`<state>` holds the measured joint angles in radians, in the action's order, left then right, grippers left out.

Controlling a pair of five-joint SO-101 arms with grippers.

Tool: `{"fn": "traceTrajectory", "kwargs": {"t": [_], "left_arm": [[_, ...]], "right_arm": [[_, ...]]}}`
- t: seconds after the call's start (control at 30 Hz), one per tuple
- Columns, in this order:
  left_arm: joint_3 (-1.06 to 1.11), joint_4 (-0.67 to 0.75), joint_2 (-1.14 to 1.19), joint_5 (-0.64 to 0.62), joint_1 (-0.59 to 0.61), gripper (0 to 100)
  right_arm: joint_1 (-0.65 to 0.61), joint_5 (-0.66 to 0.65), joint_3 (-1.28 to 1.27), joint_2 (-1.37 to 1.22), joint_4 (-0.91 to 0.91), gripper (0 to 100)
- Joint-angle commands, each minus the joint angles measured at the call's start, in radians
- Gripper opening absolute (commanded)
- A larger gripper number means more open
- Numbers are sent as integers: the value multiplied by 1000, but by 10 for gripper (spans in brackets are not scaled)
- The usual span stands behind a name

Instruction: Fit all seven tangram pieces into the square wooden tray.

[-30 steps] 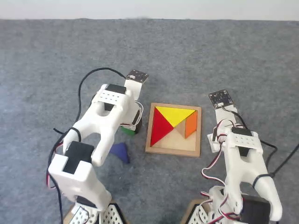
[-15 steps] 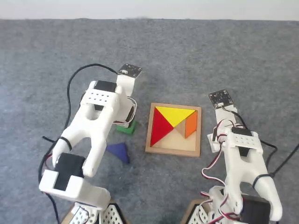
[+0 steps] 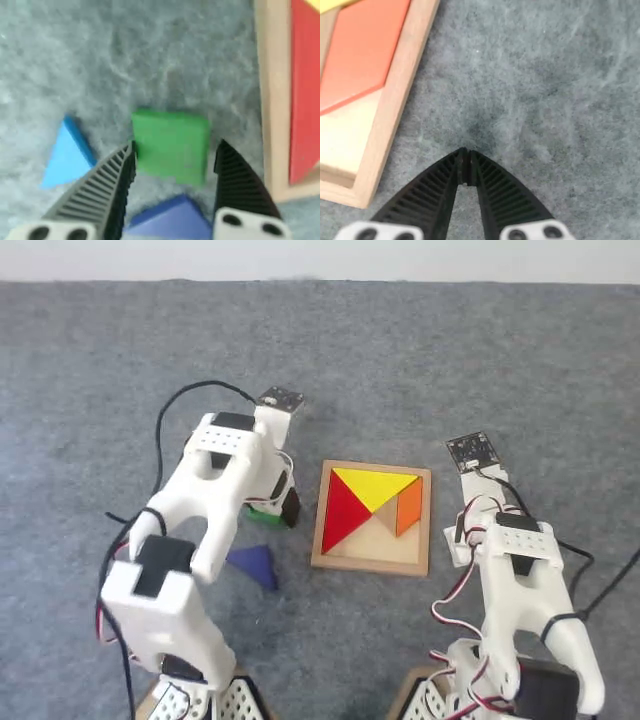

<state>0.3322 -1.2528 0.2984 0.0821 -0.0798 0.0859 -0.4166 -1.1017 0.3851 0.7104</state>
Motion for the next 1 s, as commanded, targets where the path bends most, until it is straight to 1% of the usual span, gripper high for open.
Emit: {"fn": "traceTrajectory", "kwargs": {"t": [0.0, 0.2, 0.47, 0.6, 0.9, 0.97], "left_arm": [[-65, 12, 51, 14, -2, 254], [-71, 29, 91, 11, 3, 246], [-62, 15, 69, 6, -6, 115], [-42, -11, -23, 6, -6, 85], [-21, -124, -272, 11, -6, 84], [-19, -155, -318, 12, -25, 84]], "right_arm": [[5, -8, 52, -1, -13, 8], [5, -8, 52, -1, -13, 8], [5, -8, 52, -1, -13, 8], [5, -8, 52, -1, -13, 8], [5, -8, 52, -1, -13, 8], [5, -8, 52, -1, -13, 8]]}}
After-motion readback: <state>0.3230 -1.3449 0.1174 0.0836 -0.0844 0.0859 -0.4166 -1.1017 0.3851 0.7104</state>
